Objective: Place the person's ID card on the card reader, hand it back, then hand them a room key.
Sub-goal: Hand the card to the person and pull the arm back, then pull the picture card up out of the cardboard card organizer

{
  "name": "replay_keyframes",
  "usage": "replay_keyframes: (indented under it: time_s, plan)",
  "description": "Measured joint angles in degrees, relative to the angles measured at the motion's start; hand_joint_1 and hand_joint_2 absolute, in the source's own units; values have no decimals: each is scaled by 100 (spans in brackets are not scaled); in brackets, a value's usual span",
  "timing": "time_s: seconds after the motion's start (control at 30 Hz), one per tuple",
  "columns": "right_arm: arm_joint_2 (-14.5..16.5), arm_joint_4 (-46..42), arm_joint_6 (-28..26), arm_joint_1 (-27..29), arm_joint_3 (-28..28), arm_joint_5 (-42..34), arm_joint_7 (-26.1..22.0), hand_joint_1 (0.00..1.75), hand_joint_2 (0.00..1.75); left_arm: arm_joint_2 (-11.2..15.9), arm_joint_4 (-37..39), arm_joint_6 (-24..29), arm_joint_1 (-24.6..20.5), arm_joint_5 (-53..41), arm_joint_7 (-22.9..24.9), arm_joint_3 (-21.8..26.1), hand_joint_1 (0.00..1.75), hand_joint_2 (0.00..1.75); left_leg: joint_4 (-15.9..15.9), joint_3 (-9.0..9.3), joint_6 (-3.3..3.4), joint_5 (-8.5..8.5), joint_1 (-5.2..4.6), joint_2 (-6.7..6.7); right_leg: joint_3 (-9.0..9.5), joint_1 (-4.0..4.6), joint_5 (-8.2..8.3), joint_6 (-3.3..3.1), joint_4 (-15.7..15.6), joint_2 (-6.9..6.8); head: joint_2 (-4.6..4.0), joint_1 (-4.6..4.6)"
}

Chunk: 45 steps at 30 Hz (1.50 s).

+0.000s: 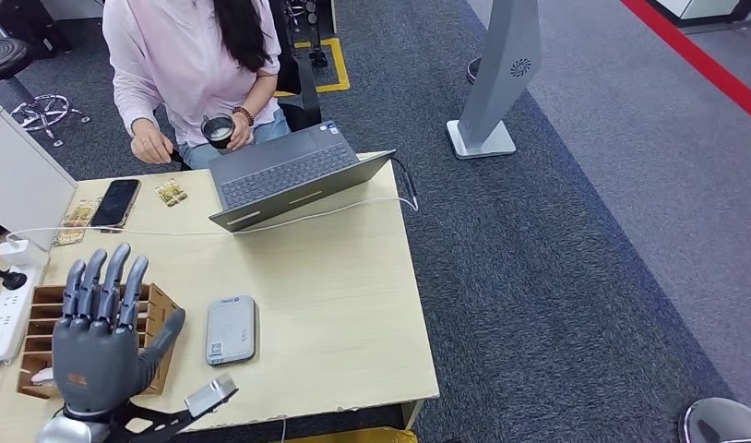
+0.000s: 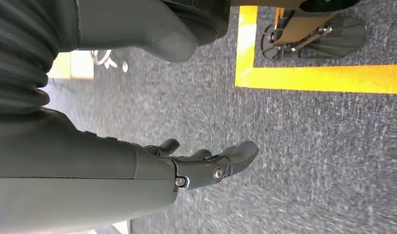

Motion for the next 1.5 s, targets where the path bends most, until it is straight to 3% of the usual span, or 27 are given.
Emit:
replay_keyframes:
  time_s: [0.17,0.4,0.6,0.8,1.03,1.27,1.5]
  plan:
    - [11,0,-48,23,-137,-142,-50,0,175,439,-130,-934,863,451,213,-21,0,175,-2,0,-8,-6,4,0,0,2,-4,-5,0,-1,0,-1]
    - [12,0,-64,53,-240,-222,-99,0,175,1053,-131,-1525,1678,775,748,-19,0,175,-2,2,-12,-8,6,-2,4,3,-5,-5,1,-1,0,-2]
    - [11,2,-76,98,-284,-261,-111,0,175,1426,-168,-1656,2163,876,1037,-19,0,175,-2,-1,-13,-9,6,-14,4,3,-9,-7,1,-9,0,-3]
    - [11,2,-91,110,-295,-269,-111,0,175,1546,-222,-1602,2319,917,1092,-17,0,175,-2,1,-13,-8,6,-15,6,3,-9,-7,1,-10,0,-3]
    - [11,2,-84,111,-296,-210,-52,0,175,1496,-226,-1428,2304,926,1133,175,0,175,-2,3,-13,-8,7,-16,7,3,-8,-7,1,-11,0,-3]
    - [11,2,-51,107,-257,-102,-5,0,175,899,95,-1315,1885,763,406,1077,0,175,-2,5,-13,-8,6,-18,11,3,-7,-8,1,-15,0,-3]
    - [11,2,-36,104,-213,-58,33,0,175,483,383,-1347,1594,674,335,1579,0,175,-2,6,-13,-8,6,-18,12,3,-7,-8,1,-15,0,-3]
